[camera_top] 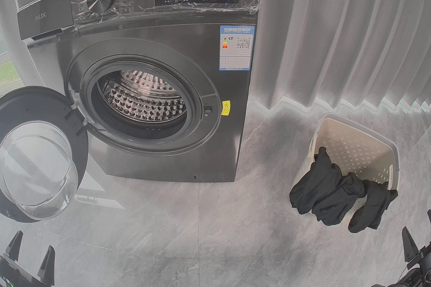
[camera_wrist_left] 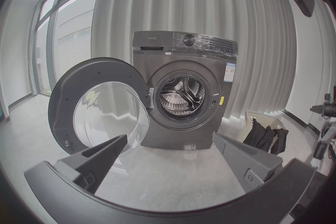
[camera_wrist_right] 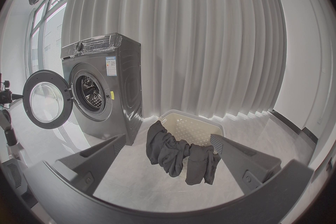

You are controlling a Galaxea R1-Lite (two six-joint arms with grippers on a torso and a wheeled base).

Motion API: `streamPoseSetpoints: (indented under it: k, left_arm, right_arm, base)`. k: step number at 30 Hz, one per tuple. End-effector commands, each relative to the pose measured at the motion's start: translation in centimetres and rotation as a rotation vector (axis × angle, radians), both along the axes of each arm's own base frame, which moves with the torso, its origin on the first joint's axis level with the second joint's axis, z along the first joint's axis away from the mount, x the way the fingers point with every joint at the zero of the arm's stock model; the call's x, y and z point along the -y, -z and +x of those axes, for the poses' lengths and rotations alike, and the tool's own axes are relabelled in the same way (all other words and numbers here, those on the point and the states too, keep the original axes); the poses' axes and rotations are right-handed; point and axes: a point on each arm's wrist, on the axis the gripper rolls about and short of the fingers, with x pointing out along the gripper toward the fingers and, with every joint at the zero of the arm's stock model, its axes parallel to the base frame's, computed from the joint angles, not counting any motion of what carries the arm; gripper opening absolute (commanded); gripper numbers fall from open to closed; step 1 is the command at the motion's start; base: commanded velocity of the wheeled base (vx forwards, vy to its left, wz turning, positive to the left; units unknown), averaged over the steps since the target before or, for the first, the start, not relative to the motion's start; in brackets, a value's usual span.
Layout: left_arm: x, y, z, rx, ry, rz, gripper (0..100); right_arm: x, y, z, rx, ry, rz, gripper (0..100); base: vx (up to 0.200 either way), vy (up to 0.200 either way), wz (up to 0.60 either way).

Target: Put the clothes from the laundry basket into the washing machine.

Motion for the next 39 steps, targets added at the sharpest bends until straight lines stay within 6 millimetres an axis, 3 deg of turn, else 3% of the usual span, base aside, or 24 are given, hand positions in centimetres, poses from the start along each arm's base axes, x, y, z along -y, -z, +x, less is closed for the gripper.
streamPoseSetpoints:
  k: [1, 28, 34, 39]
  left_arm:
    - [-0.30, 0.12, -0.09, 0.039, -0.128, -0.040, 100]
    - [-0.10, 0.74, -0.08, -0.016, -0.031, 0.056, 100]
    - [-0.10, 0.73, -0.09, -0.013, -0.031, 0.054, 100]
    - [-0.10, 0.73, -0.09, -0.013, -0.032, 0.051, 100]
  right_arm:
    - [-0.01, 0.49, 0.12, -0.019, 0.000, 0.006, 100]
    - [-0.02, 0.49, 0.12, -0.019, -0.003, 0.021, 100]
    - [-0.02, 0.51, 0.12, -0.020, -0.004, 0.016, 100]
    - [-0.02, 0.52, 0.12, -0.022, -0.003, -0.007, 100]
  base:
    - [0.000, 0.000, 0.00]
    - [0.000, 0.000, 0.00]
    - [0.000, -0.200, 0.00]
    - [0.000, 0.000, 0.00]
